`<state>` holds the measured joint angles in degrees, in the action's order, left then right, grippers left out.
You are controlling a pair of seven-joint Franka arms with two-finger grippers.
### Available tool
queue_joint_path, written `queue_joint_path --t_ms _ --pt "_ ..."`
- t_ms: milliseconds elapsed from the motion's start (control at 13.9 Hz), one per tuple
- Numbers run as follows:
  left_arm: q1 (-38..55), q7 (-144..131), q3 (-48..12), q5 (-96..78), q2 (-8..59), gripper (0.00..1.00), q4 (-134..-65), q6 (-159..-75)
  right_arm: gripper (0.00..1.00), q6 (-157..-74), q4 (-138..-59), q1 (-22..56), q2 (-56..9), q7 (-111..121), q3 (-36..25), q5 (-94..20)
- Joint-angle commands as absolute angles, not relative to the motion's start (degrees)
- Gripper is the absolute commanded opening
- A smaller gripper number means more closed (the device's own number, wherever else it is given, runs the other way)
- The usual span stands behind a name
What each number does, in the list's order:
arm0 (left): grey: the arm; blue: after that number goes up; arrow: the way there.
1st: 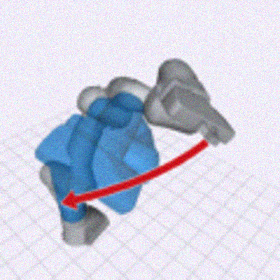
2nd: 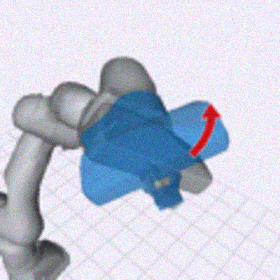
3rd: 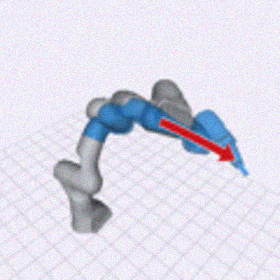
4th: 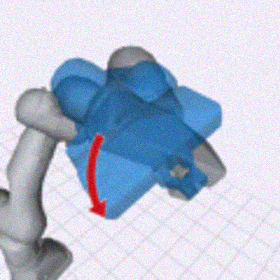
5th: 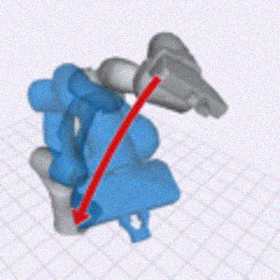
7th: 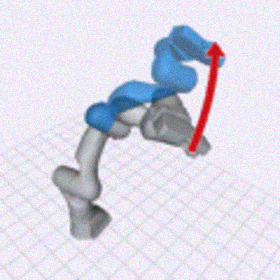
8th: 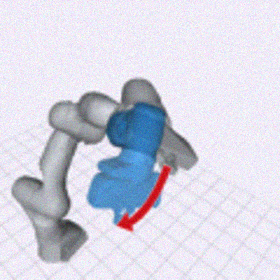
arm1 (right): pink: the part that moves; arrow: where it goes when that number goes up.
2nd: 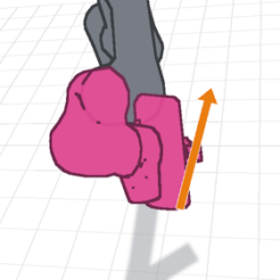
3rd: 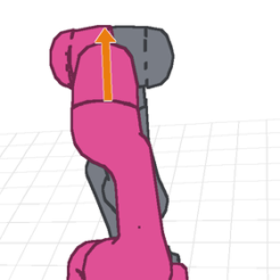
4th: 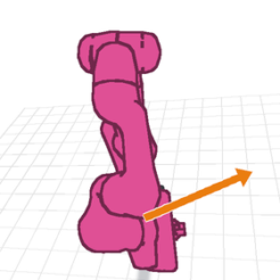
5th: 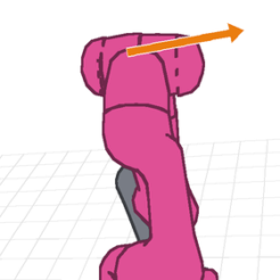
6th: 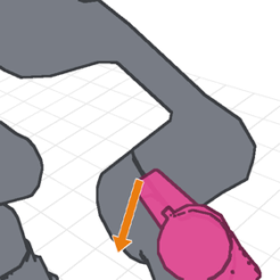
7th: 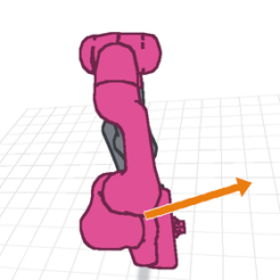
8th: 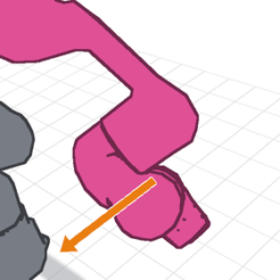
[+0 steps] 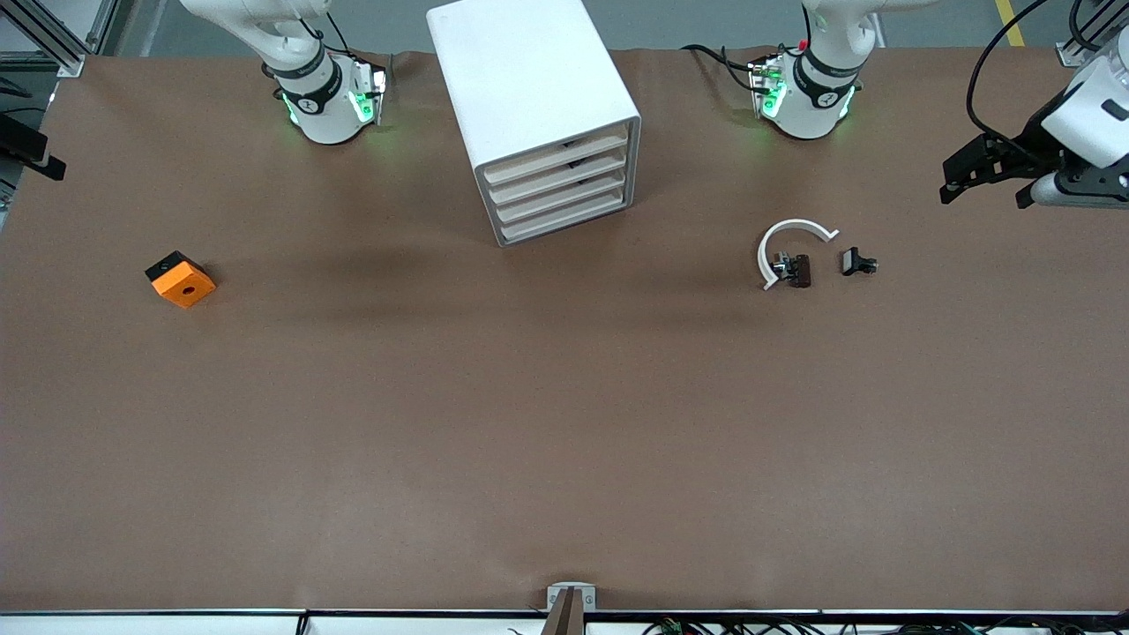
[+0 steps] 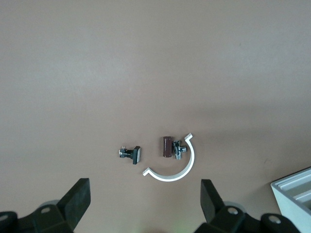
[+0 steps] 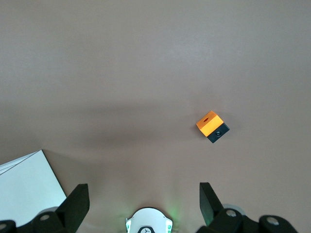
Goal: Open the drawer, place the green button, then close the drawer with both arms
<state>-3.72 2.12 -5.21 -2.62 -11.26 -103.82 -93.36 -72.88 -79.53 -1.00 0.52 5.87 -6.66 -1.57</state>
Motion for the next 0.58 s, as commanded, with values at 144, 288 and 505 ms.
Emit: queue_joint_path --t_ms 144,288,505 --pt "-3.87 0.00 -5.36 -1.76 -9.94 1.00 -96.43 -87.03 1.00 -73.48 -81.74 -2.73 2.46 5.63 -4.22 -2.29" --pt "-3.87 -0.17 -5.36 -2.02 -9.76 1.00 -95.71 -86.40 1.00 -73.56 -81.65 -2.55 2.37 5.80 -4.22 -2.20" --pt "-3.78 -0.26 -5.45 -2.20 -9.32 1.00 -95.54 -86.31 1.00 -74.09 -81.30 -2.55 2.29 7.55 -4.39 -1.85"
